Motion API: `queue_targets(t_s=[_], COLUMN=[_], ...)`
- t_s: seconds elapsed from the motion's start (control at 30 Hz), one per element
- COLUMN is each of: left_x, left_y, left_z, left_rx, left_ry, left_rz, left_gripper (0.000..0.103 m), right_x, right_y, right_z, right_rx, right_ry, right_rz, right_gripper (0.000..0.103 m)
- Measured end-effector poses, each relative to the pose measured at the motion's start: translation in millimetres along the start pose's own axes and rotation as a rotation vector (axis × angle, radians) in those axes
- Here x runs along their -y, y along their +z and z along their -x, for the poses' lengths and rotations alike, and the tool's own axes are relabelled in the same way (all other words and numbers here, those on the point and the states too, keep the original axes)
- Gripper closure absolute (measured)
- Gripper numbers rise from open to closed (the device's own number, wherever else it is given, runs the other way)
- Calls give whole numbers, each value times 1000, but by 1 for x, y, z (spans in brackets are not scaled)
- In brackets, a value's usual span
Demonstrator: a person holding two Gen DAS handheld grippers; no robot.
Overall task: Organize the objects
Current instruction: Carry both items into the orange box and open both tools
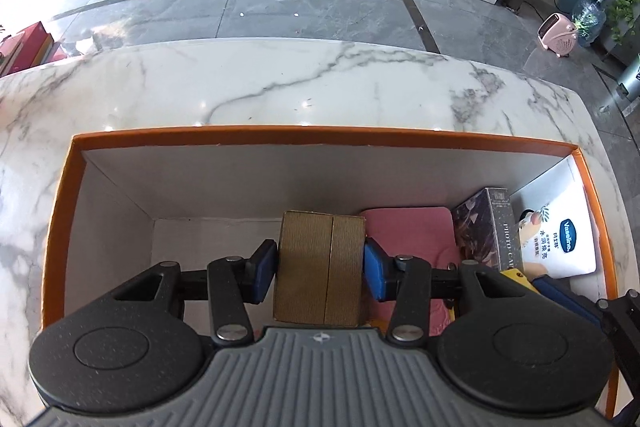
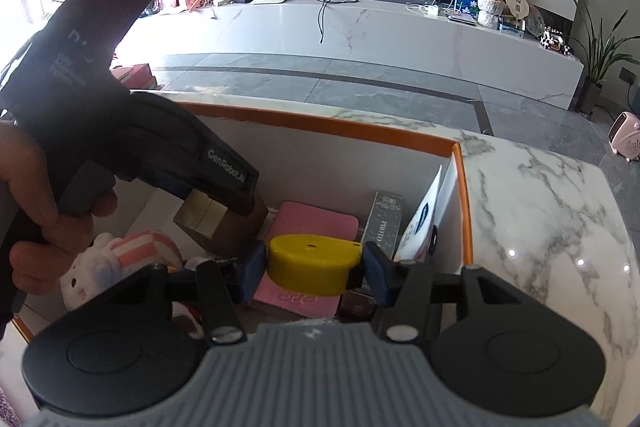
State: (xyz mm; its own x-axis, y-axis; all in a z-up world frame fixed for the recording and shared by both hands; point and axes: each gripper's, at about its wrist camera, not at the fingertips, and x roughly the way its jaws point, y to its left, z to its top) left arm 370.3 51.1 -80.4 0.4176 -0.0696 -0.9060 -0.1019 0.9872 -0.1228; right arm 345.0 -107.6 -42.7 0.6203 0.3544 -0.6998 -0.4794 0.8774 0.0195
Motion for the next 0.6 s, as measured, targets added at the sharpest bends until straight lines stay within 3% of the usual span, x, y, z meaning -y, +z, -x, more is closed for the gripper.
queue_targets(t_s=[0.13,0.2,0.4,0.6], left_x=[2,-1,-11,-21], left_y=[5,5,1,-5], left_z=[-6,-6,13,44], left_rx=[-44,-49,2,81], left_ry=[-54,-85,-140,-72], left_rz=[32,54,61,13], left_gripper=[48,41,35,35], right_x=[-5,-6,-9,-10], right_y=[1,2,11,37], right_z=[-1,-2,-5,-18], right_rx=[-8,-15,-62,-83], right_ry=[-10,-14,-18,-9], right_rz=[32,49,93,110], right_gripper=[48,48,48,48])
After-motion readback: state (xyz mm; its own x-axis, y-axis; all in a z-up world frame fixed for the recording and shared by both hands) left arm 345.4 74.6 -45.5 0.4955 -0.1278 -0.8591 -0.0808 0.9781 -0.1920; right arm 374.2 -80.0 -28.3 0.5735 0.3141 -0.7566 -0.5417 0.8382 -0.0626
